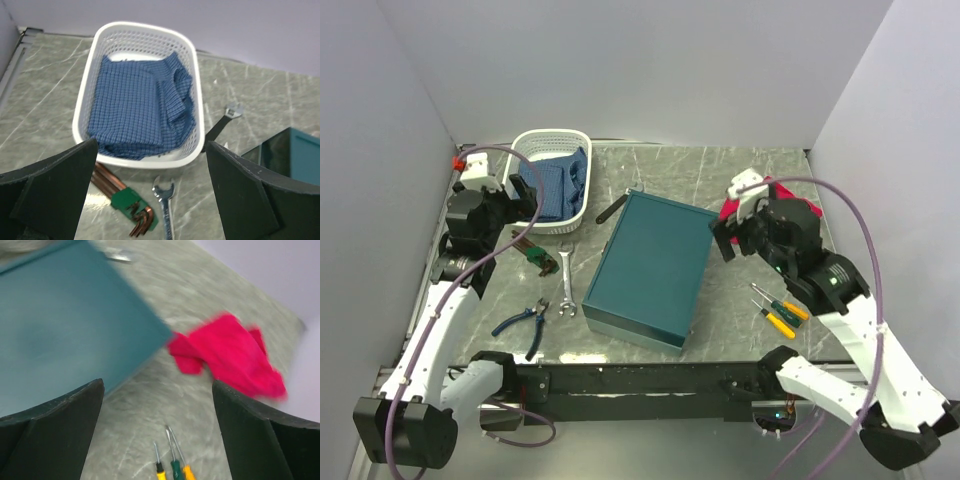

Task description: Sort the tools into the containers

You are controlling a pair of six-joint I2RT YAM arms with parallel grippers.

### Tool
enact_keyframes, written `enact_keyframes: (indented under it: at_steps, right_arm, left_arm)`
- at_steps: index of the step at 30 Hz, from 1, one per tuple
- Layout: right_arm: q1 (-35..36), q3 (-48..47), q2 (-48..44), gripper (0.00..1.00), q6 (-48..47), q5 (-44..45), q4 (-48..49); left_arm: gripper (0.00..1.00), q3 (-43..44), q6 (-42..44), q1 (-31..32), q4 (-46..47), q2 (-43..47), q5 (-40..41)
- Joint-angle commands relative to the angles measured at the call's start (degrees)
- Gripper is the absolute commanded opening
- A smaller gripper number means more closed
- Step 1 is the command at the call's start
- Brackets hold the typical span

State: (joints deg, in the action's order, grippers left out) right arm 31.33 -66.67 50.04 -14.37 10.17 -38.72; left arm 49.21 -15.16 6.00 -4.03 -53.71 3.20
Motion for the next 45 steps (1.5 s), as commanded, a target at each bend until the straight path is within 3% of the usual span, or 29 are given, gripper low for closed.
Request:
enact_keyframes:
  at_steps: [1,3,4,5,6,9,14,20,24,27,32,40,45]
  right_arm:
    - [4.34,-3.02,-1.53,0.83,-10.33,-26.51,-3.99]
    - [9.94,-4.34,2.68,0.69,-8.23,-28.54,-5.22]
    - [11.98,-5.12,4.69,0.51,-7.17,-29.24,-7.57]
    - [14.09,-6.18,8.63,0.43,-6.73,-29.86,-8.21]
    - [16.46,-6.19,9.97,0.28,-6.29,-29.95,-8.21]
    - [22.71,-5.13,12.97,0.00,-4.26,-26.36,-3.56]
    - [31.58,-7.50,19.64,0.00,-7.77,-25.21,-5.14]
    - [36.42,-10.14,24.48,0.00,-11.55,-26.17,-8.30]
    - [45.45,-6.64,24.40,0.00,-14.54,-22.14,-7.95]
    - [48.46,-5.05,24.49,0.00,-13.32,-22.21,-7.42]
    - [50.14,-0.04,25.55,0.00,-9.72,-16.16,-3.40]
    - [50.23,3.57,28.78,0.00,-0.93,0.42,7.51]
    - [47.08,4.80,29.94,0.00,3.37,9.86,10.94]
  left_arm:
    - [0.96,3.34,3.56,-0.55,-2.90,0.71,2.51]
    - [0.96,4.22,1.90,-1.07,-3.78,1.41,3.47]
    - [0.96,4.49,-0.72,-2.30,-5.18,1.77,3.91]
    - [0.96,4.66,-2.23,-3.00,-5.72,2.03,4.27]
    - [0.96,4.93,-3.46,-3.71,-6.33,2.12,4.96]
    - [0.96,7.99,-5.23,-4.77,-10.55,0.72,4.45]
    - [0.99,9.41,-7.08,-8.89,-9.59,1.68,2.16]
    - [0.97,11.08,-5.06,-11.98,-11.52,1.15,4.61]
    - [0.96,7.75,-3.30,-12.15,-9.59,2.65,6.55]
    - [0.96,6.34,-2.51,-12.33,-8.98,2.74,7.25]
    - [0.96,6.25,-3.39,-12.94,-11.17,2.56,5.50]
    - [0.96,4.40,-4.88,-12.94,-13.37,6.25,2.34]
    - [0.96,3.53,-5.85,-13.03,-13.72,6.43,-1.27]
